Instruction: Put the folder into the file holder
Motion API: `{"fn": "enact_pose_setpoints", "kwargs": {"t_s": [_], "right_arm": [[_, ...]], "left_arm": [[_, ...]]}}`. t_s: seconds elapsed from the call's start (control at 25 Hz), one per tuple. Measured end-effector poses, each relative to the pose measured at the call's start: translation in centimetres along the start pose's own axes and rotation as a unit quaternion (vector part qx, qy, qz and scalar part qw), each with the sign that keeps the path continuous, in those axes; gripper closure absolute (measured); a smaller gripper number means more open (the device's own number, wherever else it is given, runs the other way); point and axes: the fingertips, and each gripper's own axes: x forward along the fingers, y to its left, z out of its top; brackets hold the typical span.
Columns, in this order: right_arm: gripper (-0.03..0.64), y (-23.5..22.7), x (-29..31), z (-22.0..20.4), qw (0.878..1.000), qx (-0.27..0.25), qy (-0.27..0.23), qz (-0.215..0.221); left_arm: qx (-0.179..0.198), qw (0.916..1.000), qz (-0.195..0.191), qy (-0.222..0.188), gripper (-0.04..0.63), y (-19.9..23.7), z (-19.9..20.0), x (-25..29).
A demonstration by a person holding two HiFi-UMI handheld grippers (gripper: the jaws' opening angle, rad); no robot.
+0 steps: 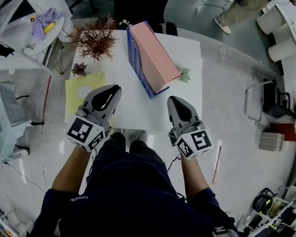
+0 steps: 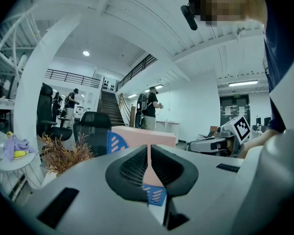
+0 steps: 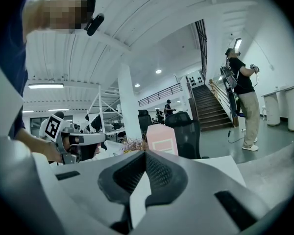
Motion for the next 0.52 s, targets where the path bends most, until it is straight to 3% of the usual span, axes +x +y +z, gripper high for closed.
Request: {"fn": "enact_pose_setpoints", "kwargs": {"t_s": [0.52], "right_arm": [[0.612,-0.26,0.09,-0.32,1.0,0.006,0.001,0.005]], "left_arm": [[-0.001,1.0,0.003,0.001,0.552,-0.07,-0.26,0.18]]}}
